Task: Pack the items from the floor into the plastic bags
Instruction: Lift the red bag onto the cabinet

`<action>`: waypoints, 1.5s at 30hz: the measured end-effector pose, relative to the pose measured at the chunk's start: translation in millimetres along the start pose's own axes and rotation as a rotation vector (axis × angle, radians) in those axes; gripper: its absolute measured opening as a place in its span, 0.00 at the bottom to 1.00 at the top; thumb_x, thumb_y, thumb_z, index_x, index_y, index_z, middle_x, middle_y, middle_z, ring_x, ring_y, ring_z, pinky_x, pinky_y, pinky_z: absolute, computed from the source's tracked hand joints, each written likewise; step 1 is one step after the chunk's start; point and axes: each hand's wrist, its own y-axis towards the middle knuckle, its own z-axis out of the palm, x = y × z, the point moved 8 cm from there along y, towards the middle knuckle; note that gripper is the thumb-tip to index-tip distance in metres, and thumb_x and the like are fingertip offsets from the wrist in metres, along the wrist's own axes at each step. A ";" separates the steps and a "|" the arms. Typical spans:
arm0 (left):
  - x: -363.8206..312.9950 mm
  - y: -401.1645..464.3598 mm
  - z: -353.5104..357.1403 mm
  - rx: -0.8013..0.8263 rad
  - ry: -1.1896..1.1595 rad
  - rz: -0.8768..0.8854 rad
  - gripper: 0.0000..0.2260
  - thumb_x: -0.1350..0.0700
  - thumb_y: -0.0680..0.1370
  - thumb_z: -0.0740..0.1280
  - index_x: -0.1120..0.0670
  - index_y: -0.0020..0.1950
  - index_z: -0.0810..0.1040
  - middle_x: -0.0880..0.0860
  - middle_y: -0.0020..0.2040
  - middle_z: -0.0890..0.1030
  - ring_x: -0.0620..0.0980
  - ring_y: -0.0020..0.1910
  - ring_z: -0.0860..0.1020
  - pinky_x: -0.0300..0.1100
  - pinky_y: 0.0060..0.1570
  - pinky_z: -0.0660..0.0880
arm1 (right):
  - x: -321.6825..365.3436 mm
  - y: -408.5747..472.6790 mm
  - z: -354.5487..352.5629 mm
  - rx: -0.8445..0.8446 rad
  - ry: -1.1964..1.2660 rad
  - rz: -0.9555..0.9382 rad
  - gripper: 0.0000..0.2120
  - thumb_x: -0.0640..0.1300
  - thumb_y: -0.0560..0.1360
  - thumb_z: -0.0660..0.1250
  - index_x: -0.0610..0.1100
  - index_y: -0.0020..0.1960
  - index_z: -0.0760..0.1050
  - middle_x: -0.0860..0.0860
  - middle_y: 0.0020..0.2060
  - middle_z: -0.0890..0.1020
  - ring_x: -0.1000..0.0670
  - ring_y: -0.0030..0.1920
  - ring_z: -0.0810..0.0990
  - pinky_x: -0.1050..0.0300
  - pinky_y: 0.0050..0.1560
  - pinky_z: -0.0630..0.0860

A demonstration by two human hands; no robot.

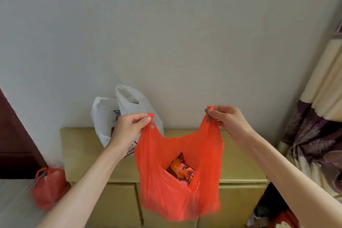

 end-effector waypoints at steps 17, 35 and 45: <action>63.4 297.0 106.9 0.071 -0.132 -0.194 0.10 0.64 0.76 0.64 0.67 0.55 0.77 0.47 0.26 0.81 0.40 0.27 0.79 0.31 0.33 0.74 | -45.0 291.7 -53.0 -0.182 0.049 0.190 0.06 0.32 0.73 0.64 0.40 0.42 0.77 0.45 0.37 0.80 0.49 0.39 0.77 0.59 0.41 0.73; 149.1 389.1 129.8 0.085 -0.073 -0.294 0.08 0.62 0.76 0.64 0.59 0.38 0.80 0.51 0.31 0.79 0.45 0.33 0.76 0.35 0.34 0.70 | -135.0 403.3 -50.9 -0.131 0.035 0.307 0.08 0.35 0.76 0.60 0.35 0.50 0.78 0.44 0.40 0.81 0.48 0.42 0.79 0.58 0.41 0.74; 172.8 390.6 125.5 0.180 0.058 -0.379 0.05 0.62 0.77 0.64 0.62 0.46 0.79 0.56 0.39 0.80 0.48 0.35 0.79 0.37 0.38 0.76 | -149.6 413.1 -54.5 0.166 -0.256 0.292 0.07 0.37 0.75 0.64 0.40 0.40 0.79 0.46 0.39 0.83 0.51 0.38 0.79 0.55 0.46 0.75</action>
